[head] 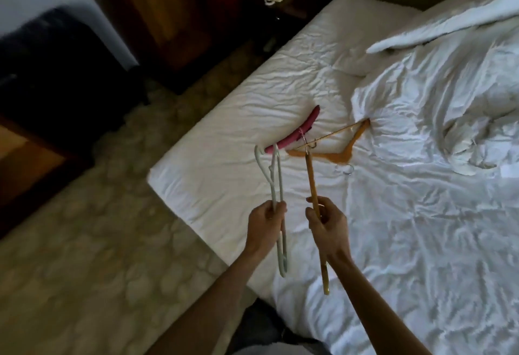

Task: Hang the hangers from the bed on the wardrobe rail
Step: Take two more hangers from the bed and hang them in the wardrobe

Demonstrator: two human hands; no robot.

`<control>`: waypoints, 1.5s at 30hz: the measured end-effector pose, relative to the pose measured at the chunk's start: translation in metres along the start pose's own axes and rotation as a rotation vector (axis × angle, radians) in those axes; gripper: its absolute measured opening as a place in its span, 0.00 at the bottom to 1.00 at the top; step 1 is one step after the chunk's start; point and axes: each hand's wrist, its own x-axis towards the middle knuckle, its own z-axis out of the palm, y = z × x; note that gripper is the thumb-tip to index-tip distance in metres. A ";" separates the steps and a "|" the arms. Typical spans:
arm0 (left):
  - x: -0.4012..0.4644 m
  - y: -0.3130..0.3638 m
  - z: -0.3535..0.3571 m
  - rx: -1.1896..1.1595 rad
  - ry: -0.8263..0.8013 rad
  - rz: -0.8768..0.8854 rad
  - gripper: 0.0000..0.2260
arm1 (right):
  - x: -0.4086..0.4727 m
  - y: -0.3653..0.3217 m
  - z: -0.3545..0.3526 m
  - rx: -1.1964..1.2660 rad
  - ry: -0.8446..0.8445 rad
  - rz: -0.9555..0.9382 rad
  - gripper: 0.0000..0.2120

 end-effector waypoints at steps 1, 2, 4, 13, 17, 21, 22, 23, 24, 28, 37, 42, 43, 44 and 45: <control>-0.011 -0.004 -0.018 -0.016 0.034 -0.012 0.15 | -0.007 -0.007 0.015 -0.008 -0.047 -0.033 0.07; -0.021 -0.010 -0.036 -0.036 0.067 -0.021 0.14 | -0.014 -0.015 0.031 -0.019 -0.091 -0.060 0.08; -0.039 -0.025 -0.072 -0.081 0.144 -0.041 0.13 | -0.029 -0.030 0.067 -0.050 -0.185 -0.111 0.08; -0.101 -0.097 -0.251 -0.279 0.517 -0.178 0.14 | -0.107 -0.108 0.260 -0.134 -0.558 -0.250 0.07; -0.112 -0.132 -0.347 -0.366 0.639 -0.207 0.15 | -0.140 -0.148 0.361 -0.156 -0.701 -0.308 0.02; -0.112 -0.174 -0.448 -0.347 0.756 -0.237 0.15 | -0.176 -0.192 0.463 -0.158 -0.806 -0.340 0.06; -0.111 -0.182 -0.472 -0.344 0.784 -0.250 0.15 | -0.183 -0.205 0.486 -0.166 -0.827 -0.351 0.08; -0.111 -0.188 -0.496 -0.346 0.810 -0.263 0.15 | -0.190 -0.216 0.507 -0.174 -0.848 -0.358 0.09; -0.111 -0.193 -0.519 -0.356 0.835 -0.269 0.15 | -0.196 -0.229 0.528 -0.178 -0.870 -0.363 0.09; -0.105 -0.208 -0.603 -0.412 0.888 -0.250 0.14 | -0.207 -0.269 0.603 -0.177 -0.938 -0.390 0.10; -0.005 -0.240 -0.795 -0.440 0.940 -0.192 0.11 | -0.177 -0.350 0.801 -0.112 -1.023 -0.371 0.06; 0.081 -0.233 -0.927 -0.419 0.958 -0.132 0.11 | -0.138 -0.417 0.932 -0.022 -1.030 -0.351 0.05; 0.098 -0.227 -0.955 -0.419 0.970 -0.123 0.11 | -0.129 -0.435 0.956 -0.014 -1.036 -0.349 0.04; 0.114 -0.221 -0.982 -0.421 0.978 -0.111 0.11 | -0.121 -0.455 0.978 -0.004 -1.046 -0.345 0.03; 0.128 -0.214 -1.009 -0.429 0.983 -0.098 0.11 | -0.114 -0.474 0.999 0.000 -1.058 -0.346 0.03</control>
